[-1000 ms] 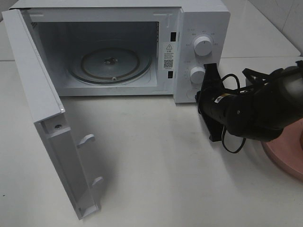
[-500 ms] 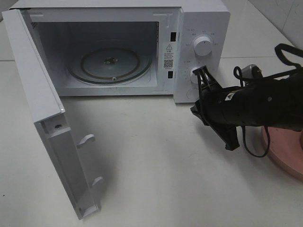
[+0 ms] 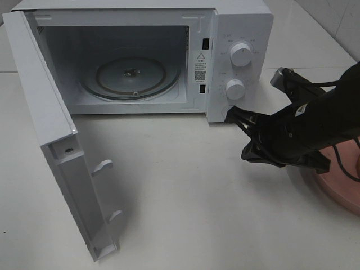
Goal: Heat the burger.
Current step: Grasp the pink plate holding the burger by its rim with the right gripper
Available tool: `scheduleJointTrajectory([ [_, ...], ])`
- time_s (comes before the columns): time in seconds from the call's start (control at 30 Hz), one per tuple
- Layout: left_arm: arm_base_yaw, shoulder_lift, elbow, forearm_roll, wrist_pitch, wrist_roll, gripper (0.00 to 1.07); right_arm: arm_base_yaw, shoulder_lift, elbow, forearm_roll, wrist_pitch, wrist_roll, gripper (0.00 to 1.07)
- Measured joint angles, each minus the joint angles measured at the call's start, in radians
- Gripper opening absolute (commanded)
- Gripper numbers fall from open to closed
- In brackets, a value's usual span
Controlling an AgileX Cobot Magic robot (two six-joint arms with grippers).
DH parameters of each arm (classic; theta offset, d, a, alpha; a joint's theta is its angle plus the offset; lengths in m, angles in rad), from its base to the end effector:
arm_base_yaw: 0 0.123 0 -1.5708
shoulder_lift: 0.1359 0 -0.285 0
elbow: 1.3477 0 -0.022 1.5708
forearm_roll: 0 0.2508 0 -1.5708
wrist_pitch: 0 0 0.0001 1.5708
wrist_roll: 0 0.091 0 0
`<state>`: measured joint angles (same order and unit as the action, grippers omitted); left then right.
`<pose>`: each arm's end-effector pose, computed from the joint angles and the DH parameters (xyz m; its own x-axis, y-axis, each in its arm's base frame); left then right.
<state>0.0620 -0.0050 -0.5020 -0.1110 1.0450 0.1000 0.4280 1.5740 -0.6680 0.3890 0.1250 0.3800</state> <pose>-0.0049 -0.0090 0.2795 -0.4309 0.0172 -0.9022 0.0436 0.9990 -0.0017 0.2537 0.1205 0.1639 -0.8325 0.3816 -0.4017 0.1903 0.8779 0.4394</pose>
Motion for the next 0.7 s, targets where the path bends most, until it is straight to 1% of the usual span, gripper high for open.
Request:
scheduleJointTrajectory([
  [0.07, 0.000, 0.000, 0.000, 0.000, 0.000, 0.000, 0.98, -0.004, -0.027, 0.000, -0.061, 0.087, -0.067, 0.12],
  [0.17, 0.000, 0.000, 0.000, 0.000, 0.000, 0.000, 0.98, -0.005, -0.037, 0.000, -0.091, 0.111, -0.087, 0.13],
  [0.23, 0.000, 0.000, 0.000, 0.000, 0.000, 0.000, 0.98, -0.006, -0.072, 0.000, -0.216, 0.195, -0.142, 0.14],
  [0.27, 0.000, 0.000, 0.000, 0.000, 0.000, 0.000, 0.98, -0.006, -0.072, 0.000, -0.216, 0.195, -0.142, 0.14],
  [0.33, 0.000, 0.000, 0.000, 0.000, 0.000, 0.000, 0.98, -0.007, -0.106, 0.000, -0.278, 0.275, -0.152, 0.16],
  [0.37, 0.000, 0.000, 0.000, 0.000, 0.000, 0.000, 0.98, -0.007, -0.106, 0.000, -0.278, 0.275, -0.152, 0.16],
  [0.4, 0.000, 0.000, 0.000, 0.000, 0.000, 0.000, 0.98, -0.008, -0.118, 0.000, -0.292, 0.295, -0.152, 0.17],
  [0.43, 0.000, 0.000, 0.000, 0.000, 0.000, 0.000, 0.98, -0.008, -0.140, -0.001, -0.317, 0.347, -0.153, 0.22],
  [0.47, 0.000, 0.000, 0.000, 0.000, 0.000, 0.000, 0.98, -0.008, -0.140, -0.001, -0.317, 0.347, -0.153, 0.22],
  [0.5, 0.000, 0.000, 0.000, 0.000, 0.000, 0.000, 0.98, -0.013, -0.155, -0.014, -0.343, 0.396, -0.153, 0.25],
  [0.53, 0.000, 0.000, 0.000, 0.000, 0.000, 0.000, 0.98, -0.013, -0.155, -0.014, -0.343, 0.396, -0.153, 0.25],
  [0.57, 0.000, 0.000, 0.000, 0.000, 0.000, 0.000, 0.98, -0.018, -0.161, -0.022, -0.353, 0.425, -0.153, 0.36],
  [0.6, 0.000, 0.000, 0.000, 0.001, 0.000, 0.000, 0.98, -0.036, -0.167, -0.049, -0.380, 0.479, -0.153, 0.50],
  [0.63, 0.000, 0.000, 0.000, 0.001, 0.000, 0.000, 0.98, -0.036, -0.167, -0.049, -0.380, 0.479, -0.153, 0.50],
  [0.67, 0.000, 0.000, 0.000, 0.001, 0.000, 0.000, 0.98, -0.043, -0.169, -0.060, -0.389, 0.500, -0.154, 0.57],
  [0.7, 0.000, 0.000, 0.000, 0.001, 0.000, 0.000, 0.98, -0.059, -0.172, -0.088, -0.423, 0.542, -0.162, 0.73],
])
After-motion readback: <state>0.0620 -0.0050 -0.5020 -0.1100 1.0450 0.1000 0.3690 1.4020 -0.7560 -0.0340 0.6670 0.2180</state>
